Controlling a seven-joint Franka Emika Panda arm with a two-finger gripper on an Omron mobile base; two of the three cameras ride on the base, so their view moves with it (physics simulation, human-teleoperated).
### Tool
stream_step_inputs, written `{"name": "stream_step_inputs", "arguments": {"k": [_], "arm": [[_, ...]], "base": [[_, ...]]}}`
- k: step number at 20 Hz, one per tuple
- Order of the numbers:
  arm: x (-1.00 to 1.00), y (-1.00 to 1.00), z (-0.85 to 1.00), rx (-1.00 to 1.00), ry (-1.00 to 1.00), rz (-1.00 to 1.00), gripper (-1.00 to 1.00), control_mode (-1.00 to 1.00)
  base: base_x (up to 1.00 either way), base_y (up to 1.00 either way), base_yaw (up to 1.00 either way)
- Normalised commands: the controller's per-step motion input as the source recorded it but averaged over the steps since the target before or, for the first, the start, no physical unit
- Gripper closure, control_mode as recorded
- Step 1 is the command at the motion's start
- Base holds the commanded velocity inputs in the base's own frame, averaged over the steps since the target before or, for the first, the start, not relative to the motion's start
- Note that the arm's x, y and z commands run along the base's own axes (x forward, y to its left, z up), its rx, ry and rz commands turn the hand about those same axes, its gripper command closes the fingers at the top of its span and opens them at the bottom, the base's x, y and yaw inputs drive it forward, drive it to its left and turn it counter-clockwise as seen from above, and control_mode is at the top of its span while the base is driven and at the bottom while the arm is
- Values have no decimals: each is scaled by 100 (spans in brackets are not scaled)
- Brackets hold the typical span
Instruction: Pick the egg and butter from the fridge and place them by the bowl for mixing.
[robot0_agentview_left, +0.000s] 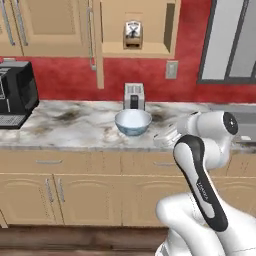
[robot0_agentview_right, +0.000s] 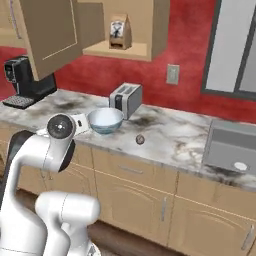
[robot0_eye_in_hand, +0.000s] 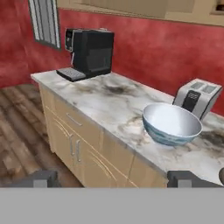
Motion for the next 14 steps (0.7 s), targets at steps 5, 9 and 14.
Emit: {"name": "stream_step_inputs", "arguments": {"k": [5, 9, 14], "arm": [[0, 0, 0, 0, 0, 0, -100, 100], [0, 0, 0, 0, 0, 0, -100, 100], [0, 0, 0, 0, 0, 0, -100, 100]], "base": [[-14, 0, 97], [-9, 0, 98], [-12, 9, 94]]}}
